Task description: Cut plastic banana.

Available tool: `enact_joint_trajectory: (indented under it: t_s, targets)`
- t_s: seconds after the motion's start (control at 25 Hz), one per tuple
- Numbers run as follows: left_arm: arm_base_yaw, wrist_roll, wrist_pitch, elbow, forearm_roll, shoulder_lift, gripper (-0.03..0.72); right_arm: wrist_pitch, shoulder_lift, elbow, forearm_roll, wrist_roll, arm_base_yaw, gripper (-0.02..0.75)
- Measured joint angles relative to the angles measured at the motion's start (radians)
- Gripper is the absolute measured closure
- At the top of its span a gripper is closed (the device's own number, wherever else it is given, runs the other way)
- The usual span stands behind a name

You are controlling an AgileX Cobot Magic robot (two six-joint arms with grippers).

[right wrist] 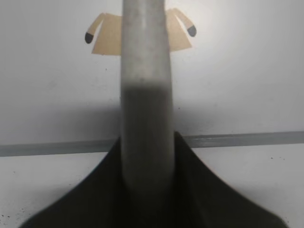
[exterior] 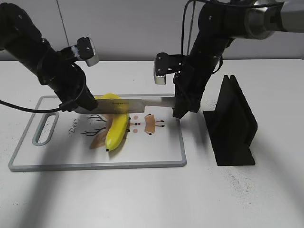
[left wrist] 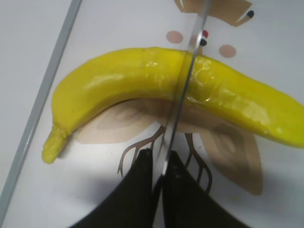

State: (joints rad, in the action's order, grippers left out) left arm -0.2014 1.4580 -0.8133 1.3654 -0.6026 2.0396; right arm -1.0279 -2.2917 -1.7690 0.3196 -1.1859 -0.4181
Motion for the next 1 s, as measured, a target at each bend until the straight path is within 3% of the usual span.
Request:
enact_joint_trajectory:
  t_s: [0.4,0.84,1.0]
  targets:
    - [-0.006,-0.008,0.01,-0.011,0.008,-0.09,0.664,-0.075,0.056,-0.061,-0.035,0.039,-0.005,0.566]
    - [0.002,0.016,-0.132,-0.01,0.042,-0.281,0.698,-0.201,0.138,-0.188,0.012,0.027,-0.01,0.554]
    - [0.004,0.018,-0.138,-0.01,0.044,-0.284,0.626,-0.201,0.138,-0.192,0.025,0.019,-0.01,0.554]
